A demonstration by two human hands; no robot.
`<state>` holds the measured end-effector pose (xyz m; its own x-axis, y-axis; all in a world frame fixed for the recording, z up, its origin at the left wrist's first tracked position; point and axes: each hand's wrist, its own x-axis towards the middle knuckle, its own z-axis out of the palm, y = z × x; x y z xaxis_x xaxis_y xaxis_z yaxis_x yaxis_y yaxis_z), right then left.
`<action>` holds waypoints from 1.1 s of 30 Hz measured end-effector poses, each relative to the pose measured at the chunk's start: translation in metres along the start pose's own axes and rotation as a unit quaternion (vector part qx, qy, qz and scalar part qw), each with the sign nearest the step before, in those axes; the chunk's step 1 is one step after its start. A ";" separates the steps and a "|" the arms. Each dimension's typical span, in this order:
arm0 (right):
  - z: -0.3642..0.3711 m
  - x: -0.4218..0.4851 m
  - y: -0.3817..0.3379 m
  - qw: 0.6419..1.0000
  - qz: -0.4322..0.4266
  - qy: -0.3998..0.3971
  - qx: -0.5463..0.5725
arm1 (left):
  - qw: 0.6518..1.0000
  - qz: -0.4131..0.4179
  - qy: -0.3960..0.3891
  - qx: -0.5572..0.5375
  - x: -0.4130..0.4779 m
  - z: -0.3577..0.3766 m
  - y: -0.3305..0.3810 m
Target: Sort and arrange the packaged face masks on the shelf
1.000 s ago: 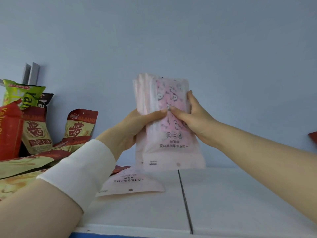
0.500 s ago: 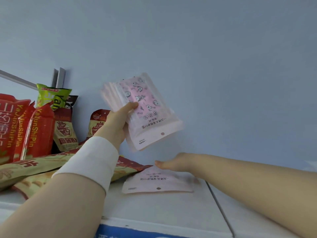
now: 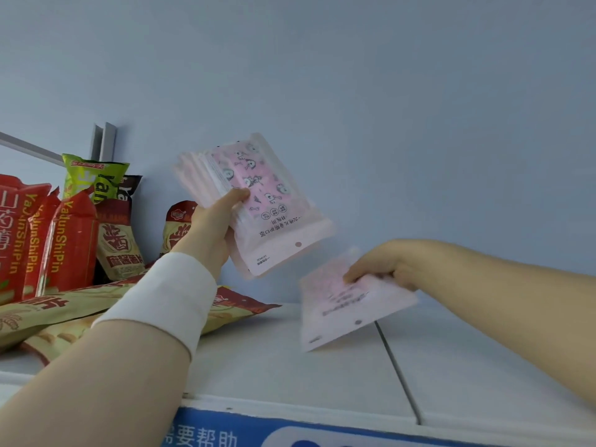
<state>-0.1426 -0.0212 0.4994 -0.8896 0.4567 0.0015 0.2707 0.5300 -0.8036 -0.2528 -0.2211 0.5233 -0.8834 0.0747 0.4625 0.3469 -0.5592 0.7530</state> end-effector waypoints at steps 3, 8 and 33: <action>-0.057 -0.002 0.010 0.980 -0.052 0.153 0.115 | 0.999 0.016 0.024 0.019 -0.001 0.004 -0.002; -0.102 -0.029 0.023 0.911 -0.203 0.192 0.303 | 0.995 0.034 0.012 0.090 -0.017 0.021 -0.005; -0.100 -0.048 0.033 0.884 -0.317 0.181 0.292 | 0.803 0.149 -0.291 0.498 -0.075 0.111 0.020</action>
<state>-0.0545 0.0462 0.5319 -0.5898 0.4543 0.6677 -0.5706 0.3506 -0.7426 -0.1446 -0.1458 0.5557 -0.5171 0.5960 0.6144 0.8522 0.2911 0.4349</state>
